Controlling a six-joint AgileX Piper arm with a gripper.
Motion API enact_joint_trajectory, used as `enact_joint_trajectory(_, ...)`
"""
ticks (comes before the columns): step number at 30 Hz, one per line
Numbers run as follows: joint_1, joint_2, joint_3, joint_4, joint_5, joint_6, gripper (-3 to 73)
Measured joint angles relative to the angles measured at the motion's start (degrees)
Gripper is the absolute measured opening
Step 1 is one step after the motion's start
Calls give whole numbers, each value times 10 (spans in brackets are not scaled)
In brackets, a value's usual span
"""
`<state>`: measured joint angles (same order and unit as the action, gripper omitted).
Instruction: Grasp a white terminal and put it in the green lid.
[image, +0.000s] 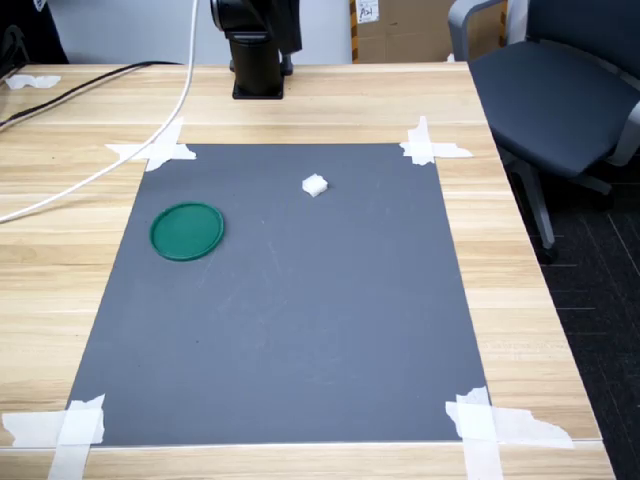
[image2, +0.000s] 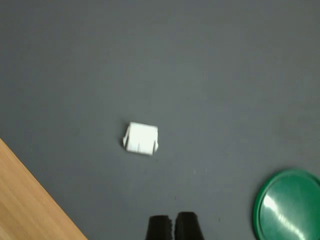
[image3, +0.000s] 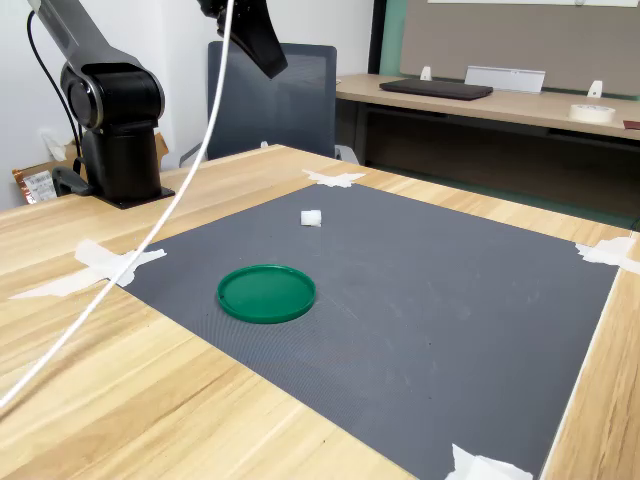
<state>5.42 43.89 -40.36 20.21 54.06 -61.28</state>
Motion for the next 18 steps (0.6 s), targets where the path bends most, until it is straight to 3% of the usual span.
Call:
enact_joint_trajectory(12, 40, 65, -22, -6, 2, -1, -19)
enact_joint_trajectory(18, 40, 91, -23, -18, 20, 0, 67)
